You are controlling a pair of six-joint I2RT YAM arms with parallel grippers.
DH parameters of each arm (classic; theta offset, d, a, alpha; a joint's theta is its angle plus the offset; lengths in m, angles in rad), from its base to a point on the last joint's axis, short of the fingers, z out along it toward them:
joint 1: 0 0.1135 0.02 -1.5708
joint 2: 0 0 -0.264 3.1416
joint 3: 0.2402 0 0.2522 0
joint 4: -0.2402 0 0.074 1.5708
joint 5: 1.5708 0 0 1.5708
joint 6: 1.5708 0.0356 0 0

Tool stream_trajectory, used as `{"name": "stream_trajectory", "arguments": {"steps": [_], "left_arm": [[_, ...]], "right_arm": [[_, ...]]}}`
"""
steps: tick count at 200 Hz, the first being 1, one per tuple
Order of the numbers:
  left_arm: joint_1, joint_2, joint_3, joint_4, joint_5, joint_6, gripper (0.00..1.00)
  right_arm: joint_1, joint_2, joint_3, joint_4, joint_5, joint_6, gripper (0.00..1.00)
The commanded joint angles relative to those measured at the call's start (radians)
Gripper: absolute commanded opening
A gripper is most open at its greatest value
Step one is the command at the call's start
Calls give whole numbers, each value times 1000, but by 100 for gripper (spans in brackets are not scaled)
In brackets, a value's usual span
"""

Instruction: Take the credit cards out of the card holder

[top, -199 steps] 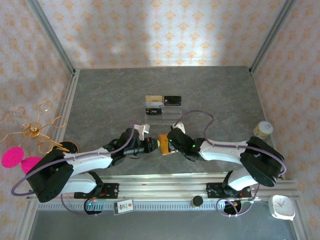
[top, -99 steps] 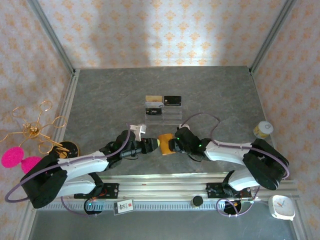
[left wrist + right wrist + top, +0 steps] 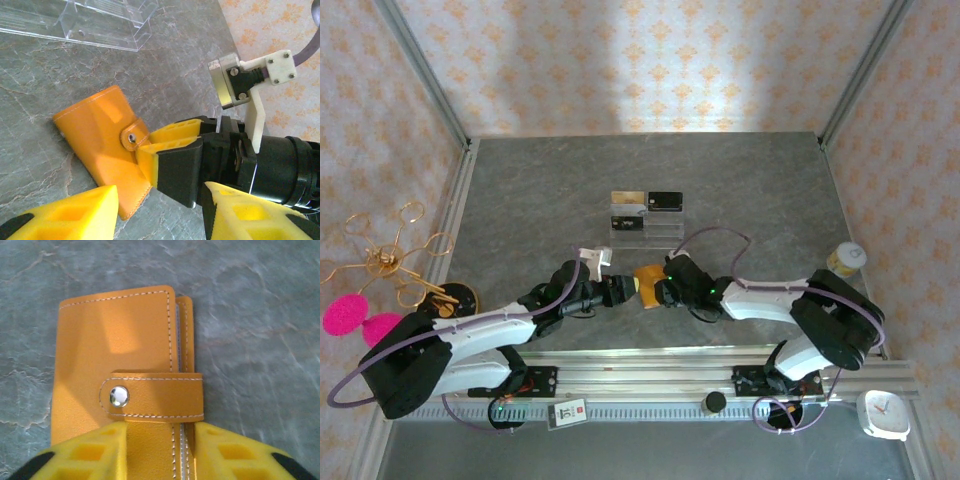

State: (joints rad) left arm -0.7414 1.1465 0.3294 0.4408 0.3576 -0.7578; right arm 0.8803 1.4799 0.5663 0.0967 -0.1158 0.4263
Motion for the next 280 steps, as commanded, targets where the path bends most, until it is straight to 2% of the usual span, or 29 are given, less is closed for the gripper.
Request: {"name": "stream_trajectory", "arguments": {"steps": [1,48,99,138,191,229,253,280], "left_arm": [[2,7,-18,65,-9,18,48],[1,-15,-28,111,8,11,49],[0,-54,-32,120,7,10,48],[-1,-101,-53,139,-18,9,48],[-1,-161,-60,83,-75,36,50],[0,-121,-94,153,-78,-2,55],[0,-79,-143,299,-35,-27,58],[5,-38,-146,359,4,-20,60]], "right_arm": [[11,43,-34,-61,6,4,21],[21,-3,-43,-35,30,25,0],[35,-12,-75,71,49,73,0],[36,-10,-55,69,43,62,0],[36,-5,-57,97,23,55,0],[36,-29,-66,132,-14,53,0],[34,-78,-77,150,-31,57,0],[28,-136,-77,143,-54,59,0]]}}
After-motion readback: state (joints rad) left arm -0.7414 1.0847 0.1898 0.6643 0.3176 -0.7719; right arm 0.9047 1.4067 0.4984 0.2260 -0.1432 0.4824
